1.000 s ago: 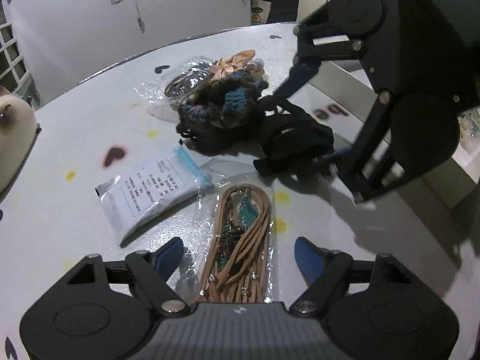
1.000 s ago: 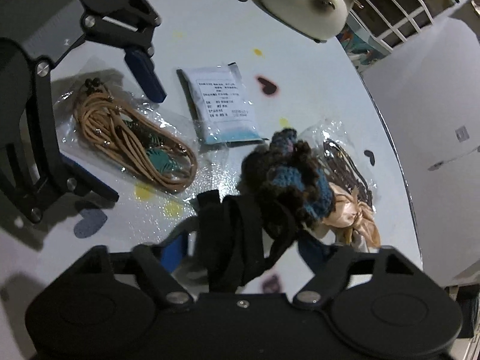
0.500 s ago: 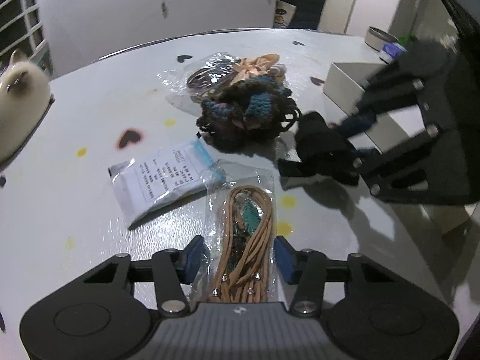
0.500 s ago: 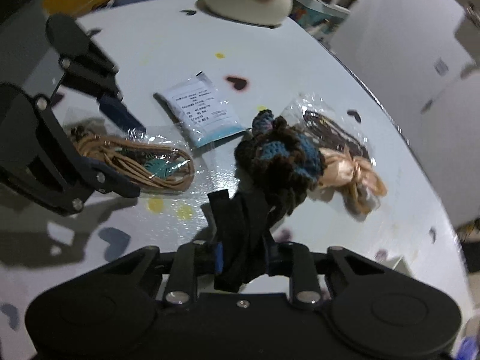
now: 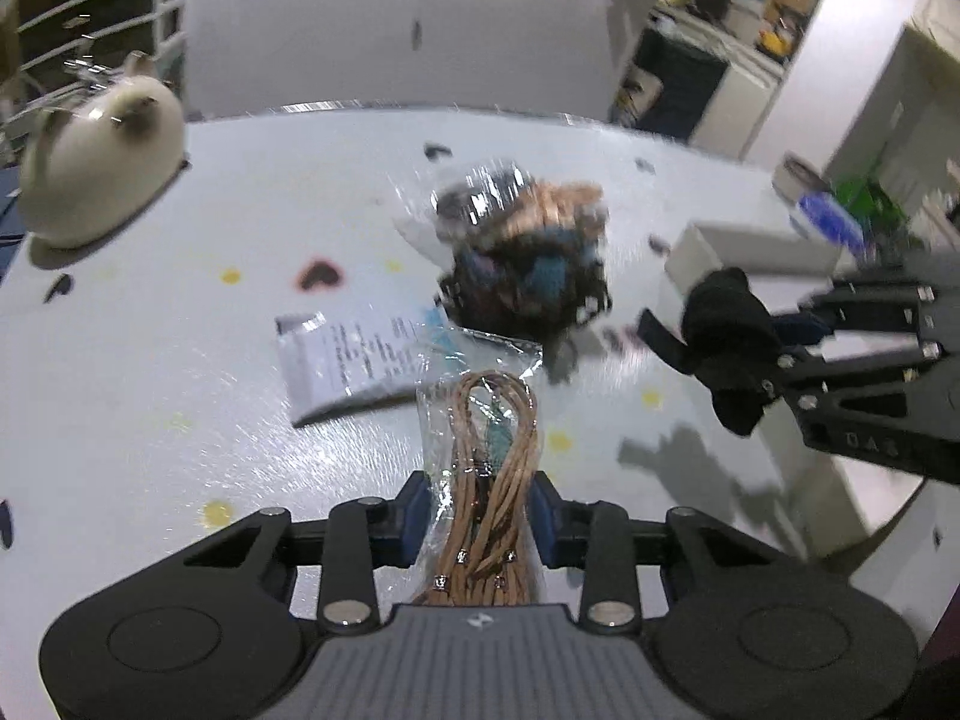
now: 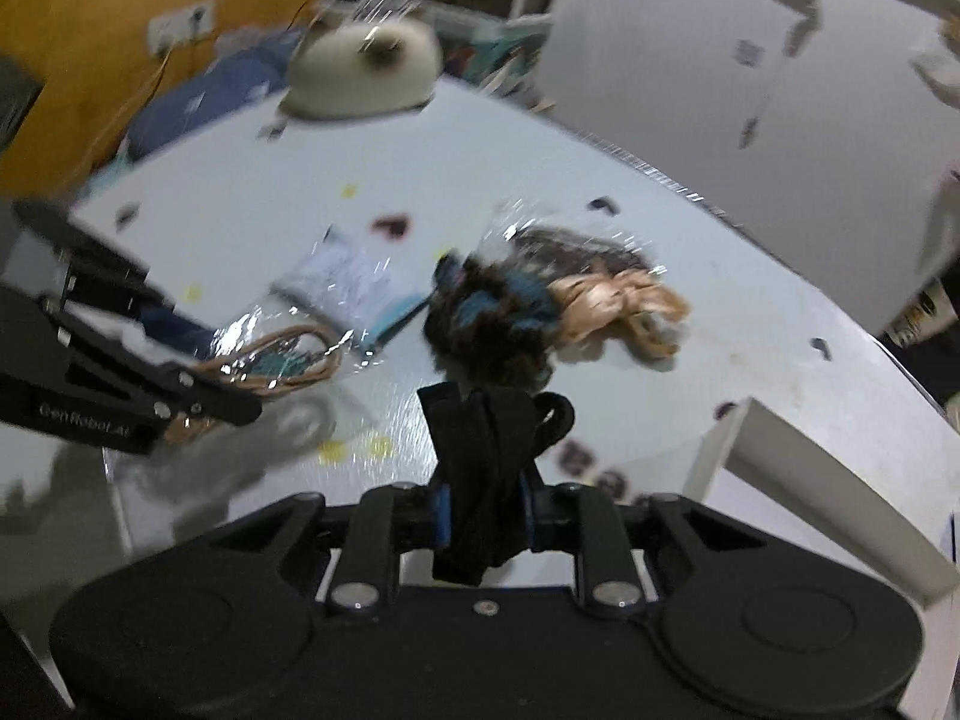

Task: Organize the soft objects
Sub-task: 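Close the left tool on the clear bag of tan cords, then carry the black fabric with the right tool while the left tool carries the tan cord bag to the tray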

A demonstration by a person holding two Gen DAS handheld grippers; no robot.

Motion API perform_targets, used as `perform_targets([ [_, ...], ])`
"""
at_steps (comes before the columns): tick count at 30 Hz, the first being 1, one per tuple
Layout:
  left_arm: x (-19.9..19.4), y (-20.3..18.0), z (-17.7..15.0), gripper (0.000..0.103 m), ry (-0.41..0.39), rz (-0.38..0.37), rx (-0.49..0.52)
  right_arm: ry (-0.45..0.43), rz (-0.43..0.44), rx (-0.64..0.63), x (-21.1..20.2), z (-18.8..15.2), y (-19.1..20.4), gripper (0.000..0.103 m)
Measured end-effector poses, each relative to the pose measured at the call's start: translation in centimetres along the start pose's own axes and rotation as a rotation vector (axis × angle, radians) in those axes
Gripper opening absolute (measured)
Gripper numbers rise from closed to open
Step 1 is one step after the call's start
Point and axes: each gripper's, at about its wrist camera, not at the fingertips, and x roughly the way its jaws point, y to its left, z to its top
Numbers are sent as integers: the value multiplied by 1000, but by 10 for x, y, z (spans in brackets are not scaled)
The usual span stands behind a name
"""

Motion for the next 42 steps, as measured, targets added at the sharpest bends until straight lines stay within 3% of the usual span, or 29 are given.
perform_targets([
  [10, -48, -20, 27, 36, -157, -12, -118, -138, -66, 216, -58, -6, -22, 21],
  [18, -72, -63, 52, 36, -243, -77, -100, -229, -136, 351, -108, -25, -57, 21],
  [24, -53, -109, 51, 36, -206, -121, -119, -253, -178, 431, -129, -60, -93, 21],
  [30, -27, -155, 42, 36, -132, -142, -175, -250, -167, 492, -143, -102, -127, 21],
  [37, 3, -204, 39, 36, -93, -148, -242, -208, -87, 537, -140, -135, -162, 21],
  [42, 27, -228, 30, 36, -54, -113, -274, -161, -9, 579, -127, -153, -180, 21],
])
